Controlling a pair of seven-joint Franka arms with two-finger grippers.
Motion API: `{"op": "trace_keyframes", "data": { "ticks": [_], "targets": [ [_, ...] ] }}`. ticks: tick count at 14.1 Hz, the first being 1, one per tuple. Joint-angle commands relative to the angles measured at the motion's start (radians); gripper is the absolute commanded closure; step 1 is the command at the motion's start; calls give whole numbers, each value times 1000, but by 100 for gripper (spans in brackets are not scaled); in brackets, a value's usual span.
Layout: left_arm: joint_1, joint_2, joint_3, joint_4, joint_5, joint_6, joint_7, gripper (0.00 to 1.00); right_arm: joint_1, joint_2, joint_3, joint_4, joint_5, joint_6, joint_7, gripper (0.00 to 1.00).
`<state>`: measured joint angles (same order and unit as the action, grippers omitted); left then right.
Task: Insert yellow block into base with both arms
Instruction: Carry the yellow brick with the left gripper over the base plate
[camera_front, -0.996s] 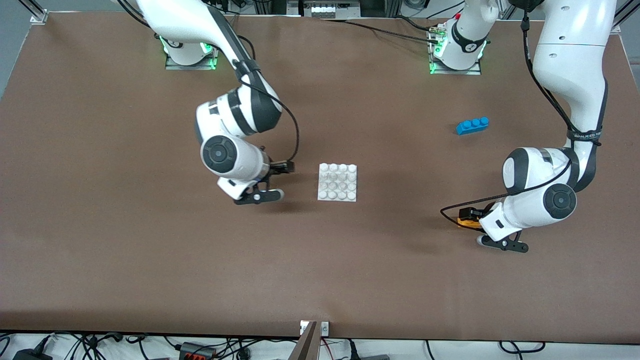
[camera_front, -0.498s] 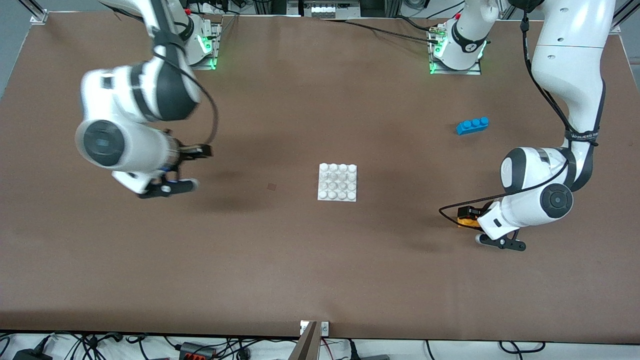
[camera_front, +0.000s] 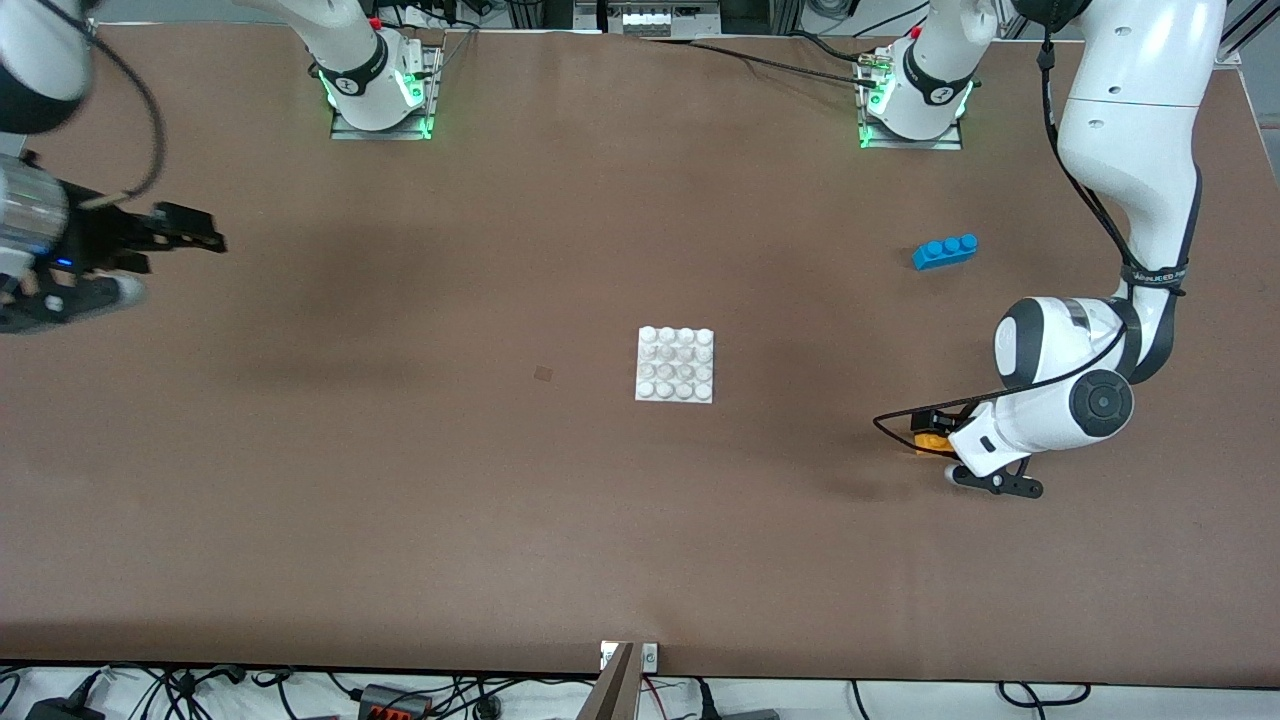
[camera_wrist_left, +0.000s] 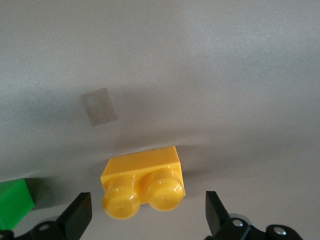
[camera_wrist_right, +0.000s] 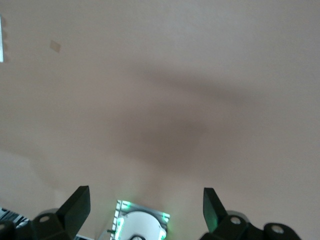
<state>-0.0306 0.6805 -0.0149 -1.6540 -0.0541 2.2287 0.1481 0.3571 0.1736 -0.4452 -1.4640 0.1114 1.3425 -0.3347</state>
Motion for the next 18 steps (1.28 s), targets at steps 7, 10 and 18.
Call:
{"op": "trace_keyframes", "data": {
  "ticks": [7, 10, 18],
  "targets": [
    [-3, 25, 4, -10, -4, 65, -16, 0, -438, -212, 468, -272, -111, 266, 63, 0],
    [-3, 25, 4, -10, -3, 65, -62, 3, -448, -204, 465, -251, -113, 309, 71, 0],
    [-6, 25, 3, -3, -4, 63, -64, 45, -400, -244, 464, -231, -118, 237, 396, 0]
  ]
}}
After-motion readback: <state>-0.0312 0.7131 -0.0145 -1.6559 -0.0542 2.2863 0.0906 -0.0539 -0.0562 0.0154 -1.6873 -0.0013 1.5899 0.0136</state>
